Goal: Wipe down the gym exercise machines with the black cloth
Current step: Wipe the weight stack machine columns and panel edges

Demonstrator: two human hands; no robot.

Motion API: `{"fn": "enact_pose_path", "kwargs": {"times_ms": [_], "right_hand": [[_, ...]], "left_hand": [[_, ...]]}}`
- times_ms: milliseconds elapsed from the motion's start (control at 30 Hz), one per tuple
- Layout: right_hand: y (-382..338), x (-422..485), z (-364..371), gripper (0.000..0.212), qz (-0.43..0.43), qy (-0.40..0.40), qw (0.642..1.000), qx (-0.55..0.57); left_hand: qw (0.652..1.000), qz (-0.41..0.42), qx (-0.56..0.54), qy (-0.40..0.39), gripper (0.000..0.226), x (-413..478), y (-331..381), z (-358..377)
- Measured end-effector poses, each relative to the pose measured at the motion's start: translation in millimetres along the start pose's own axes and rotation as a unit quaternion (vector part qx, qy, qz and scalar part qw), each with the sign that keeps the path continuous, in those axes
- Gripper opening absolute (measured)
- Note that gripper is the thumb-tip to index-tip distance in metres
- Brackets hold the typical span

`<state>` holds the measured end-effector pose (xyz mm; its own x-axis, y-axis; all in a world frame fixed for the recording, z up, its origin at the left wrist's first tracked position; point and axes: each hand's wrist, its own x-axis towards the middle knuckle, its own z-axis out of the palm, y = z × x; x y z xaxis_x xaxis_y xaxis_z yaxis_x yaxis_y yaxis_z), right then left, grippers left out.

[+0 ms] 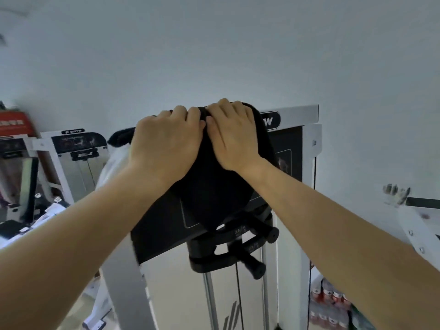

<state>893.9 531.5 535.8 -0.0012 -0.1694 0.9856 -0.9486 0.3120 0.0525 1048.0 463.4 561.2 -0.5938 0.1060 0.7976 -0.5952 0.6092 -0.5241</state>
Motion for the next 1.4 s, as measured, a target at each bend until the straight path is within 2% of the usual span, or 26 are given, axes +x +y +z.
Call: {"fn": "enact_pose_path", "kwargs": {"times_ms": [100, 267, 367, 533, 667, 967, 1167, 1400], "right_hand": [[-25.0, 2.8, 2.1, 0.038, 0.005, 0.008, 1.0, 0.013], [-7.3, 2.3, -2.2, 0.037, -0.025, -0.011, 0.999, 0.043], [15.6, 3.5, -3.8, 0.038, -0.024, -0.022, 0.999, 0.043], [82.9, -0.3, -6.0, 0.043, -0.001, -0.02, 0.999, 0.047], [132.5, -3.8, -5.4, 0.042, 0.017, -0.011, 0.999, 0.05], [217.5, -8.6, -9.5, 0.042, 0.048, 0.006, 0.997, 0.061], [251.3, -9.0, -11.1, 0.039, 0.087, -0.009, 0.994, 0.062], [245.6, -10.0, -12.9, 0.048, 0.147, -0.027, 0.989, 0.0]], "left_hand": [[0.999, -0.015, -0.037, -0.004, 0.035, -21.1, -18.8, -3.0], [0.998, -0.025, -0.05, 0.012, 0.031, -18.9, -13.5, -1.7], [0.999, -0.021, -0.031, 0.024, 0.034, -3.2, -1.4, 2.8], [0.999, 0.035, -0.014, 0.031, 0.045, 44.1, 34.6, 12.2], [0.998, 0.056, -0.024, 0.021, 0.037, 78.9, 73.5, 22.4], [0.996, 0.072, -0.038, 0.02, 0.034, 137.4, 148.5, 42.4], [0.997, 0.068, -0.036, -0.02, 0.019, 162.6, 179.7, 48.4], [0.996, 0.076, -0.055, -0.005, 0.035, 152.0, 171.7, 42.5]]}}
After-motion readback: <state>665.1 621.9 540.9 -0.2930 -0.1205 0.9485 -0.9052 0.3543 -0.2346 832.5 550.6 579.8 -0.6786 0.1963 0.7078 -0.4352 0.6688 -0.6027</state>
